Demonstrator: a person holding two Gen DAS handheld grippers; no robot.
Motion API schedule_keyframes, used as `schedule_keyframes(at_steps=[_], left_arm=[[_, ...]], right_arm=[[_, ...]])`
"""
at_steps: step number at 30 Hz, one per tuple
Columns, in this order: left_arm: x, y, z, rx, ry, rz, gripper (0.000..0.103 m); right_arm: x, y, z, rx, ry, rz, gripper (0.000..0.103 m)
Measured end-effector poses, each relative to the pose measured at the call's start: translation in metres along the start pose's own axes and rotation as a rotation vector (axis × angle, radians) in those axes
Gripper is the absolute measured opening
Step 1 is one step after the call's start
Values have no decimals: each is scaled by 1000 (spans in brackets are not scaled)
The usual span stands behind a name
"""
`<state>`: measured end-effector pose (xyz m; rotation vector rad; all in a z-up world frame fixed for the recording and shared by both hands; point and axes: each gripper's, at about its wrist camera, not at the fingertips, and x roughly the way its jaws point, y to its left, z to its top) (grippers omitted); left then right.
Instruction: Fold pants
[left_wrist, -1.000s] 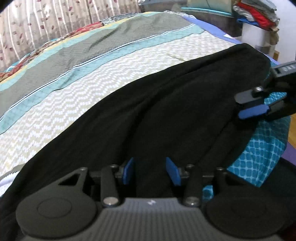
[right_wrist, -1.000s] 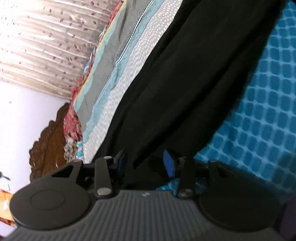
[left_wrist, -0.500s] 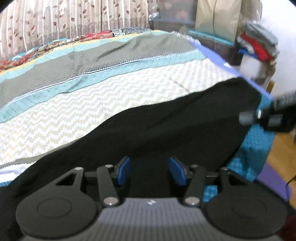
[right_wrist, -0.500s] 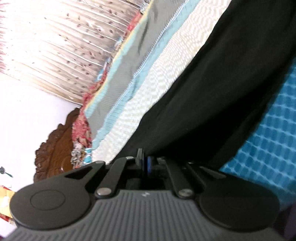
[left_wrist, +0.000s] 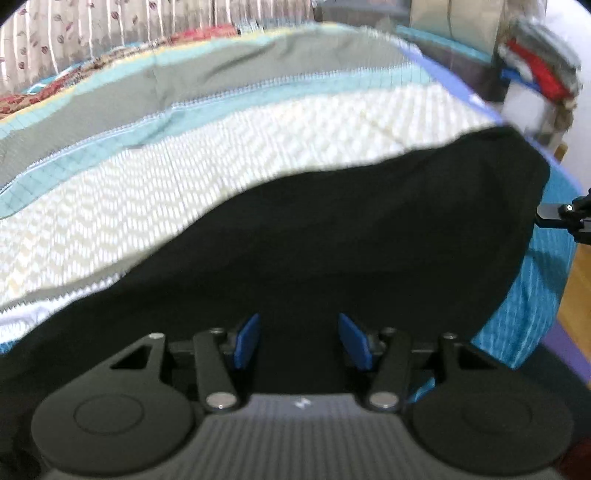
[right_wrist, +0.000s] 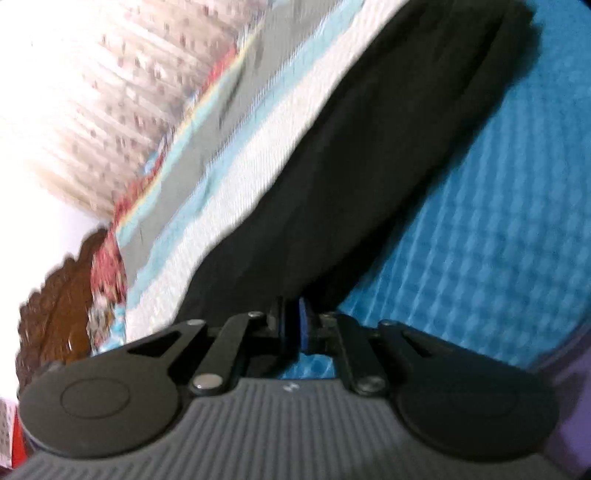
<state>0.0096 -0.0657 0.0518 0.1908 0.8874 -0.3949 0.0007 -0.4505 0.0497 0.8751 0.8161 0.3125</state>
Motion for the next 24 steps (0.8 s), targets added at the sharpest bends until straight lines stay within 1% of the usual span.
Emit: schedule_keyframes(at_steps=[2,6,8,10,11,12,13,14,15,17,18,20,22,23,24], left_arm=[[1,5,11,-29,-23,-1,50],[16,8,31,-70,-40,38,50],[33,15,39,-89,-16,60,50],[50,22,38,-109,27,85,50],[55,25,36,-119,47,103,50],[62,30,34,-131,64,115,51],[66,35,31,-151,77,118,57],[66,39,28,-172,75,112,59],[65,41,26,-186,70,108,60],[65,41,27,-187,70,110,60],[64,40,28,-184,73,115,59],[61,34,33,-174,71,118,58],[57,26,40,-163,50,96,58],[54,21,44,-155,36,81,58],[52,12,49,-140,20,62,58]], right_arm=[[9,12,9,-35,-21,8,12],[62,43,19,-124,4,16,13],[89,48,20,-185,24,-8,13],[104,43,26,-238,31,-65,13],[103,36,28,-268,16,-105,13],[98,28,34,-292,-17,-158,9],[88,16,43,-300,-61,-218,7],[77,2,54,-288,-118,-299,7],[60,-18,68,-240,-172,-350,1],[29,-55,86,-108,-274,-439,0],[12,-73,95,-48,-319,-440,0],[-6,-89,103,30,-348,-403,0],[-16,-82,104,-14,-372,-424,0],[-21,-76,101,-33,-390,-422,2],[-30,-75,98,-35,-420,-409,8]])
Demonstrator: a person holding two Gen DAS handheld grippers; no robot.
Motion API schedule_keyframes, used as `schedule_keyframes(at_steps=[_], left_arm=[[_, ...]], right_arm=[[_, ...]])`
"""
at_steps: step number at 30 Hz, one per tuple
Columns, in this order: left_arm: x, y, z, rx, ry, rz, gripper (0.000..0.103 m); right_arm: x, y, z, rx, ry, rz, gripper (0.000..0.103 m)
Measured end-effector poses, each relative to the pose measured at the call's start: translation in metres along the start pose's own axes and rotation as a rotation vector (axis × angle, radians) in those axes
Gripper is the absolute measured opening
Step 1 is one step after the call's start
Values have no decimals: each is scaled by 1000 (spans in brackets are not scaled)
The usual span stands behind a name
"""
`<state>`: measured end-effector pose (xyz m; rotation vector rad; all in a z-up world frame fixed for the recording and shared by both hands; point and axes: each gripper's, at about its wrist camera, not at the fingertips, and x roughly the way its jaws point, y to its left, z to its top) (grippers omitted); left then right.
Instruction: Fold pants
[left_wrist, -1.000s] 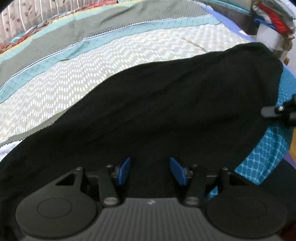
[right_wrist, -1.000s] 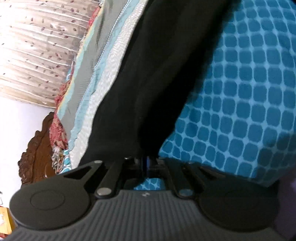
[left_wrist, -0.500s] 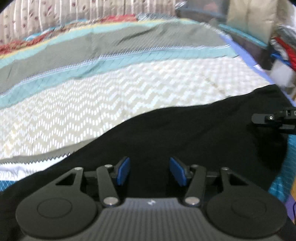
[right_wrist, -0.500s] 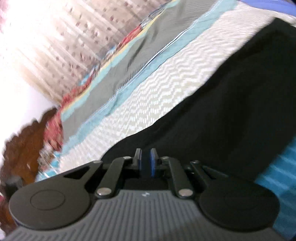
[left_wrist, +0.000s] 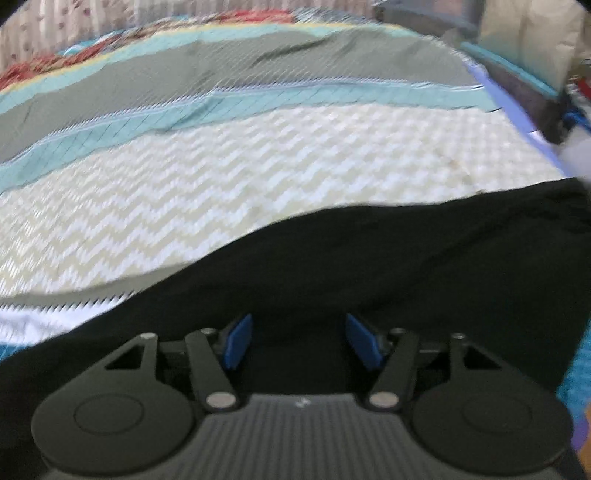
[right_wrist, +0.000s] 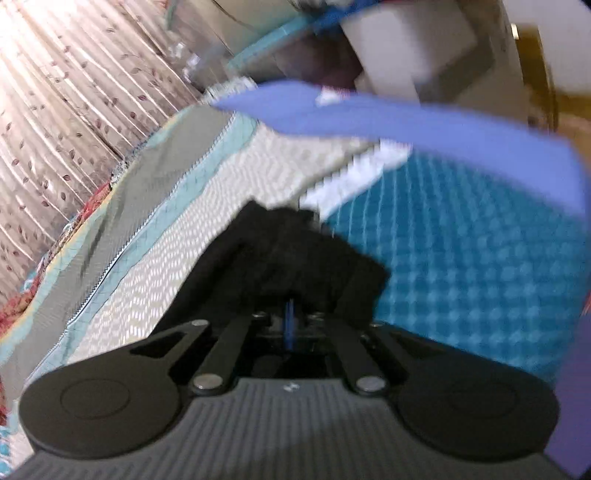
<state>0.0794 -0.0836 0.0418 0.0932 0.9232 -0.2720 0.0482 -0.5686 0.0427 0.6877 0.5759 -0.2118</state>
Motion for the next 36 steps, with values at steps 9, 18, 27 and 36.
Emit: schedule_keyframes(at_steps=[9,18,27,36], left_arm=[[24,-95,19,189,21,-182,58],[51,-107,24,135,73,-178,68],[50,-111,22,129,58,-144,68],[33,-86,23,-29,74,-196,67]], right_arm=[[-13,-34,-5,179,-65,43,60],[24,-20,6,142,-69,120,64],[27,8,13,34,-67,131,26],[-36,109,-40,-428,-61,256,24]])
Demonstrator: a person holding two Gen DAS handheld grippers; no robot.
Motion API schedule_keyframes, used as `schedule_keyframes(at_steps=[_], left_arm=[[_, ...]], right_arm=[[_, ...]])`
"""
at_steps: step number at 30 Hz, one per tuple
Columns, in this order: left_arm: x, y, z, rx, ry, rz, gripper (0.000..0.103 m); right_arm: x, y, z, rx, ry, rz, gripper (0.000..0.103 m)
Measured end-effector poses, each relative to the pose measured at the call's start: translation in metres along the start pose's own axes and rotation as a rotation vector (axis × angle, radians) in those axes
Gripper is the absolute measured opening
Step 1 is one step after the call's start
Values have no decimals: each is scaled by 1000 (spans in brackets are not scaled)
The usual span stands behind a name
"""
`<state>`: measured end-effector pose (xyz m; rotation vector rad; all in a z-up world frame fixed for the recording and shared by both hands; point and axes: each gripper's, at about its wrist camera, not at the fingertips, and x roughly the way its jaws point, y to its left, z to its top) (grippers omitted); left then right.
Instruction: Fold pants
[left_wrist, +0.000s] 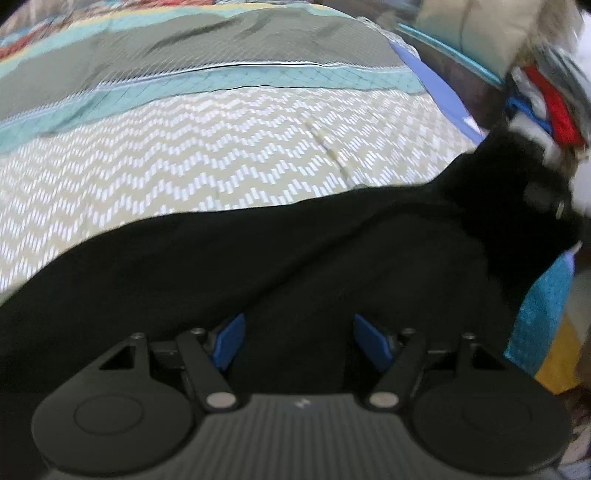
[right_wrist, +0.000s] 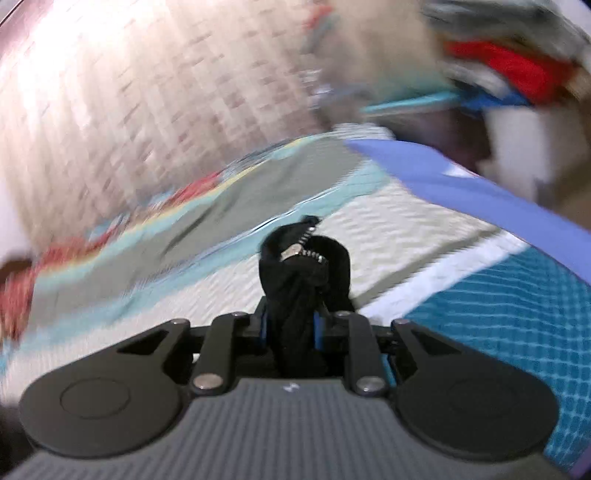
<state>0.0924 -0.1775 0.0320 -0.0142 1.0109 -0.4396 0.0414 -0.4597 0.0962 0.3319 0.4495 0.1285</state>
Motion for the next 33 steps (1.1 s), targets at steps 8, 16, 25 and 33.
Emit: schedule_keyframes(at_steps=[8,16,25,33], left_arm=[[-49,56,-22,-146,-33,-21,69],[-128,130,-69,-272,-130,36,74],[-218,208,-117,-422,-275,219,79],[-248,266,-162,-595,-311,344,81]], right_arm=[[18,105,-65,-336,196,125,24],[8,132,-79,-488,233,185,75],[11,97,-39,-283,111,21,64],[65,97,-73,-347,246,-138,67]])
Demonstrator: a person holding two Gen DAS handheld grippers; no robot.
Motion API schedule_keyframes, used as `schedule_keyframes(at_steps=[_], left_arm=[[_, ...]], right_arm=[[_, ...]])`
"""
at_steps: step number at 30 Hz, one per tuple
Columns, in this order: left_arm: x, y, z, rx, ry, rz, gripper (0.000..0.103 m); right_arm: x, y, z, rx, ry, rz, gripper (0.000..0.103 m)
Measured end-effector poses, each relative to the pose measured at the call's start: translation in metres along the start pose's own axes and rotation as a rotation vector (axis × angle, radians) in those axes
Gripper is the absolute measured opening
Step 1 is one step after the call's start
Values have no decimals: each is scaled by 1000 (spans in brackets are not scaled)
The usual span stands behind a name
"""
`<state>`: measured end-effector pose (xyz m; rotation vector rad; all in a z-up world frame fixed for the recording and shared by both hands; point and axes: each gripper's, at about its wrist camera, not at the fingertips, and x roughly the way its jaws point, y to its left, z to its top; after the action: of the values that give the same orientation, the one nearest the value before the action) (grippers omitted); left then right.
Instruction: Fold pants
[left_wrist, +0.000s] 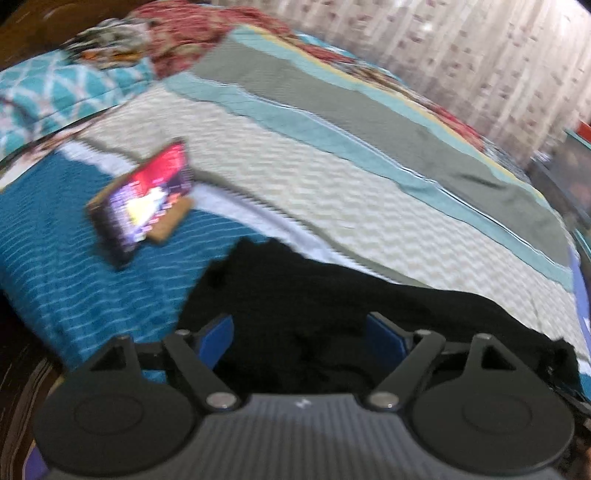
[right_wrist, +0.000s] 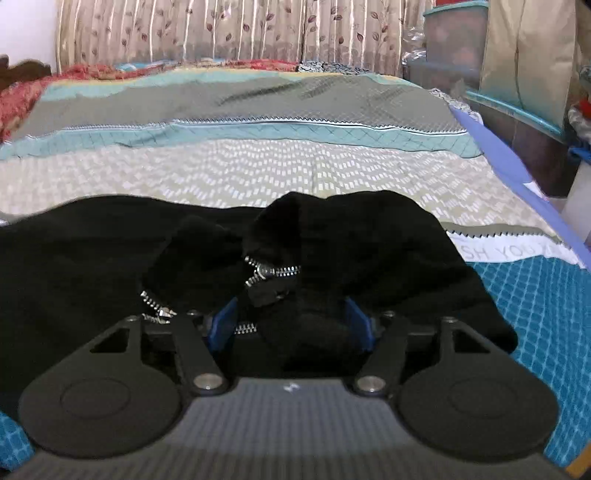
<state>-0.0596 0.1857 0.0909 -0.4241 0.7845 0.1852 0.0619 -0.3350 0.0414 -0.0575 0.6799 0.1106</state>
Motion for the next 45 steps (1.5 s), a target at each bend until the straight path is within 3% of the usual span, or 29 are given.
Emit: schedule_keyframes(at_steps=[4,6,8,11,13,16,19,24,29,30,32,33,34,39,45], left_arm=[[-5,34,-5,-63,-10,13,82],[-8,45,-7,-88,-24,8,85],[-8,56,-8,-107,-29,-2,85],[2,67,-8,-148,-3,-39,89],[9,74,-11,-182,17,-84,97],[18,83,-14,-219,28,-114,98],[25,91,-19,-247,38,-122,99],[36,99,-26,-308,58,-173,99],[55,94,-26,-312,69,-195,101],[59,92,-26,-308,66,-190,100],[60,90,-25,-301,53,-161,87],[58,88,-24,-288,36,-150,70],[56,87,-24,-273,21,-152,60],[51,78,-21,-245,-5,-158,52],[30,53,-19,-121,-76,-137,46]], right_arm=[[-8,1,12,1,24,-28,65],[-27,3,15,52,-46,-78,66],[-46,9,21,101,-109,-70,66],[-50,34,28,116,-66,63,65],[-45,65,33,94,-8,194,53],[-32,121,40,58,98,398,33],[-19,178,44,-10,179,550,22],[-5,266,55,-98,270,717,21],[24,333,50,-139,399,776,22],[33,341,49,-118,439,790,23],[42,350,45,-75,472,776,26],[43,352,46,-59,470,774,26],[44,352,47,-50,469,778,26],[47,339,43,28,476,796,24],[43,327,41,97,489,813,24]])
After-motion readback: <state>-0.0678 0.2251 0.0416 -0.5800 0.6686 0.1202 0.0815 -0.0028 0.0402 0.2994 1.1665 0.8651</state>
